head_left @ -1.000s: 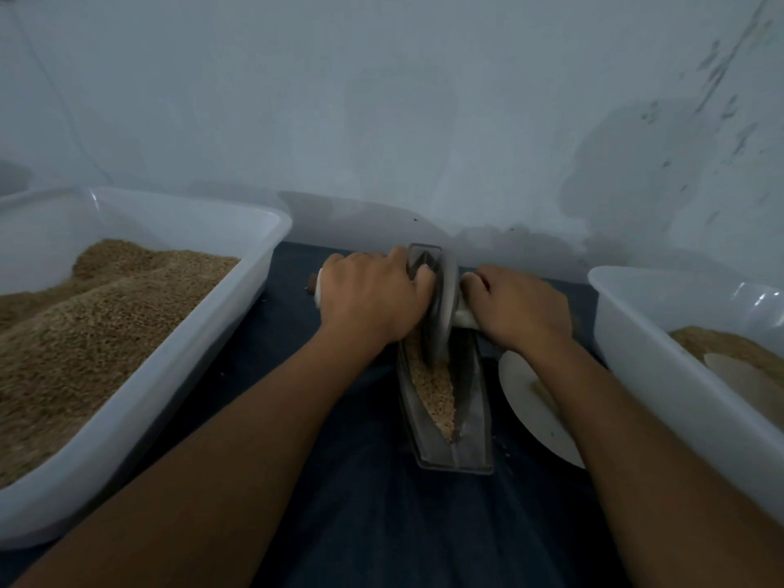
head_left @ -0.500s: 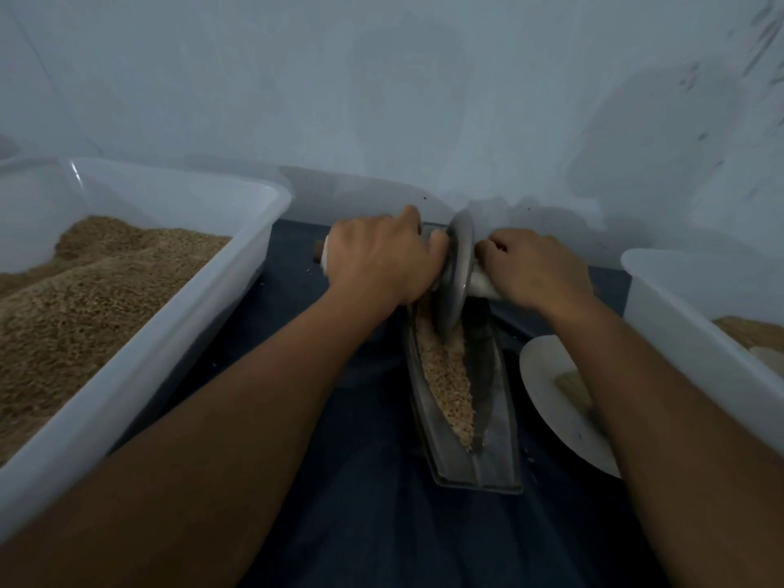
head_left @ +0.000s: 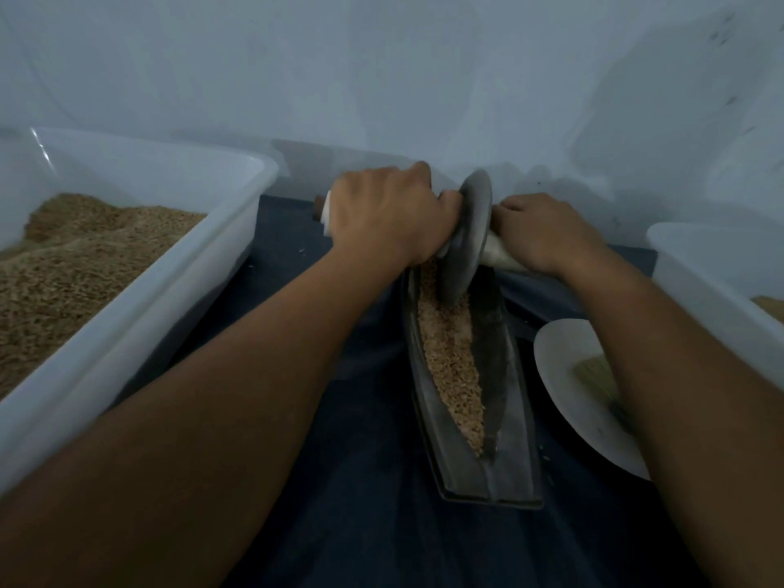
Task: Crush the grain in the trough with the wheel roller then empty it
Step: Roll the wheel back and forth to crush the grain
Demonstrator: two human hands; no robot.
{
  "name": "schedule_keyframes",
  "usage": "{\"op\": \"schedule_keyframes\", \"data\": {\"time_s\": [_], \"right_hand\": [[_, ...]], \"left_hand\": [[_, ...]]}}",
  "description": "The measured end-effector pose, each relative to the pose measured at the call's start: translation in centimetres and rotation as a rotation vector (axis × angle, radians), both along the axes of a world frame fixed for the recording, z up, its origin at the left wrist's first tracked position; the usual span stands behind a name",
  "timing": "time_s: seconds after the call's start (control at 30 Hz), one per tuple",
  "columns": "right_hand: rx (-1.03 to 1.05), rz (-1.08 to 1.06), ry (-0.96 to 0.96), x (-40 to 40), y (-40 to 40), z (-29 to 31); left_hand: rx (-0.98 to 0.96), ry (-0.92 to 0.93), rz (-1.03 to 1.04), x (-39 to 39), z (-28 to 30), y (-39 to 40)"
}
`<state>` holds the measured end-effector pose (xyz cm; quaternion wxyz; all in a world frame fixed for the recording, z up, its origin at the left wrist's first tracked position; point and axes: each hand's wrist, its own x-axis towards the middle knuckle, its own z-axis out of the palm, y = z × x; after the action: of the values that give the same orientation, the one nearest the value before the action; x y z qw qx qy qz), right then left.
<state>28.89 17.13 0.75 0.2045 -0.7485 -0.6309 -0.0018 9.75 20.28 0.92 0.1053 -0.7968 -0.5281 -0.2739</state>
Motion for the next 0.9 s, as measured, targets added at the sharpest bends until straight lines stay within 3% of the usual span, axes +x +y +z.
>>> {"op": "schedule_keyframes", "data": {"time_s": [0.2,0.9], "right_hand": [[-0.003,0.002,0.039,0.1,-0.2,-0.1],[0.174,-0.132,-0.197,-2.8,-5.8,-1.1]], "left_hand": [[0.008,0.009,0.010,0.0,0.0,-0.3],[0.047,0.039,-0.013,-2.0,-1.4,-5.2]]}}
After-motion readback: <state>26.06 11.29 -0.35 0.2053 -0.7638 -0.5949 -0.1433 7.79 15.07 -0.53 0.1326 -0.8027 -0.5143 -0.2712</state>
